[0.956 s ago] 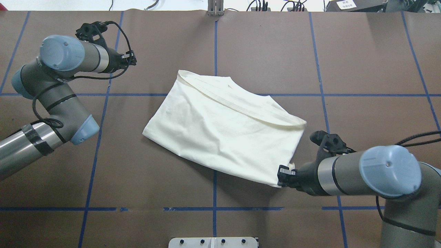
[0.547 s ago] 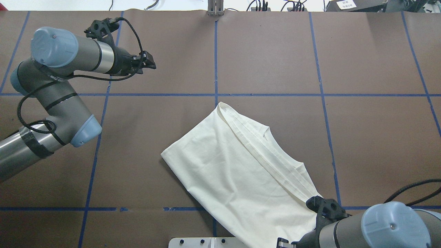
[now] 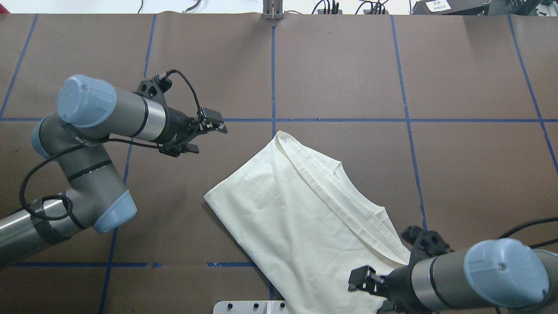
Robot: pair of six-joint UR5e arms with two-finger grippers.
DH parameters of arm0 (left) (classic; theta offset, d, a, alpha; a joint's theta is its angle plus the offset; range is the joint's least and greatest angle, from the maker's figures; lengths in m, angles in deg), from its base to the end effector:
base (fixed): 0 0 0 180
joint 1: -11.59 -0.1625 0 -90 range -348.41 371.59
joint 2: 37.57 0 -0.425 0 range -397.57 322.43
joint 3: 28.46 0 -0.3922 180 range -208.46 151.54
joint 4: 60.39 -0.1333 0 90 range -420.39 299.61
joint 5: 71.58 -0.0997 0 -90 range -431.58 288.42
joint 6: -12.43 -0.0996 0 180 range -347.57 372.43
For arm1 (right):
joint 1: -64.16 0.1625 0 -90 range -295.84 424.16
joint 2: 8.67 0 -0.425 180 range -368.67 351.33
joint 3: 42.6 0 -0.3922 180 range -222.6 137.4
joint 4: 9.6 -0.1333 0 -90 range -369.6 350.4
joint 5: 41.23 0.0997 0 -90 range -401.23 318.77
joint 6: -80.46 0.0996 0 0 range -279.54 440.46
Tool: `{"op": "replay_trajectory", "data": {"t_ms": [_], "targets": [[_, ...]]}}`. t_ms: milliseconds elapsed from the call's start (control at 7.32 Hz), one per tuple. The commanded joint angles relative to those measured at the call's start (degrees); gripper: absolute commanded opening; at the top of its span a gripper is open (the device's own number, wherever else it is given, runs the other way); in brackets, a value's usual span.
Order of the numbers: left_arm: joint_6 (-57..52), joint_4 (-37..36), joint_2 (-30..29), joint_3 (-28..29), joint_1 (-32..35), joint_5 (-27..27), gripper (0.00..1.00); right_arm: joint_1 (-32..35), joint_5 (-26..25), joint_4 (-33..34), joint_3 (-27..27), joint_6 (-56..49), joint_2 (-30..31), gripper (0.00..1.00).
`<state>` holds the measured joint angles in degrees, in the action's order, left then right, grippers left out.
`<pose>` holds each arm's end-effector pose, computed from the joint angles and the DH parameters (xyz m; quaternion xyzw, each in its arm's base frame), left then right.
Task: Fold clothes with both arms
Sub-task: 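Drag the shirt corner with the right gripper toward the robot, rotating the bundle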
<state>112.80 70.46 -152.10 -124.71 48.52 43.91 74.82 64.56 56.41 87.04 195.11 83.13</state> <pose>0.4494 -0.4509 0.2821 -0.0430 0.5966 -0.1990 0.7763 -0.4009 -0.1835 0.3040 -0.1789 -0.4908 0.1905 0.8312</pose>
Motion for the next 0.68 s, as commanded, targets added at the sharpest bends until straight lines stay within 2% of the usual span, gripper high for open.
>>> {"op": "replay_trajectory", "data": {"t_ms": [0, 273, 547], "targets": [[7.0, -5.0, 3.3, -3.7, -6.7, -0.9, 0.90, 12.9, -0.1, 0.0, -1.2, -0.7, -0.1, 1.00], [7.5, -10.3, 3.0, -4.7, -10.6, -4.7, 0.79, 16.1, -0.1, -0.2, -4.9, -5.3, -1.2, 1.00], [7.4, -10.6, 3.0, -4.0, -11.0, -5.3, 0.70, 16.2, -0.1, -0.1, -5.6, -5.7, -2.0, 1.00]]}}
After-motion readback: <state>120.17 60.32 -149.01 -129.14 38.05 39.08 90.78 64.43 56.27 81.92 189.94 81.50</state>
